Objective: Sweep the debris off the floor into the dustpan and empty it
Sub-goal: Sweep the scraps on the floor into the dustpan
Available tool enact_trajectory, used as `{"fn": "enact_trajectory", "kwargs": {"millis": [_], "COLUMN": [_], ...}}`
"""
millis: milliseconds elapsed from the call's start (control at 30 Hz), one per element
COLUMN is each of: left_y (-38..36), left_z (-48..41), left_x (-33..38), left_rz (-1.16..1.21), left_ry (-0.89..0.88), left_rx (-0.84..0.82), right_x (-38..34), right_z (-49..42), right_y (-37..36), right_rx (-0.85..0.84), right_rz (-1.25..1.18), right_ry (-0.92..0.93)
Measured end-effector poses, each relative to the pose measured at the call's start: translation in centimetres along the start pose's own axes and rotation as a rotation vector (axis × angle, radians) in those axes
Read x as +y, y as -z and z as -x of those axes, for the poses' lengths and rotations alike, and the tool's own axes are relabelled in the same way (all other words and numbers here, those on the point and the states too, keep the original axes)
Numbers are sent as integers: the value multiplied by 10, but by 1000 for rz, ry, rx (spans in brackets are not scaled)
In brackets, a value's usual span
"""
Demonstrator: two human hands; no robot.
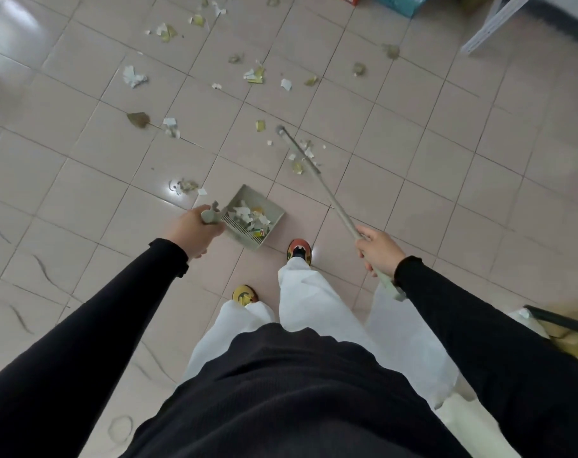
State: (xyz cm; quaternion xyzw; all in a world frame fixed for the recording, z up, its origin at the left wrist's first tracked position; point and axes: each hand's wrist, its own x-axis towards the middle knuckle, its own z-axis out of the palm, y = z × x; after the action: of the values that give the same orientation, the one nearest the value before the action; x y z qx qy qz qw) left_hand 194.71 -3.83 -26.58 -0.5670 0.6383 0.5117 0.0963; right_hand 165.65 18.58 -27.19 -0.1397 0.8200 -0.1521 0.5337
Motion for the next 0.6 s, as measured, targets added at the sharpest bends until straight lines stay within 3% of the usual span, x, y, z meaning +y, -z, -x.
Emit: {"fn": "enact_trajectory", "kwargs": {"millis": [300, 433, 600], "left_y": [-35, -48, -58], "left_z": [-66, -90, -103], "left_x": [110, 149, 181], "left_rz": [8, 30, 64], "left_ry": [18, 62, 87], "left_rx": [-38, -25, -10], "right_x": [-43, -58, -43], "right_z": [-121, -154, -133], "right_y": [96, 108, 106], "right_rx": [104, 40, -144], "right_rz": [68, 180, 288], "right_ry": [-67, -80, -96]}}
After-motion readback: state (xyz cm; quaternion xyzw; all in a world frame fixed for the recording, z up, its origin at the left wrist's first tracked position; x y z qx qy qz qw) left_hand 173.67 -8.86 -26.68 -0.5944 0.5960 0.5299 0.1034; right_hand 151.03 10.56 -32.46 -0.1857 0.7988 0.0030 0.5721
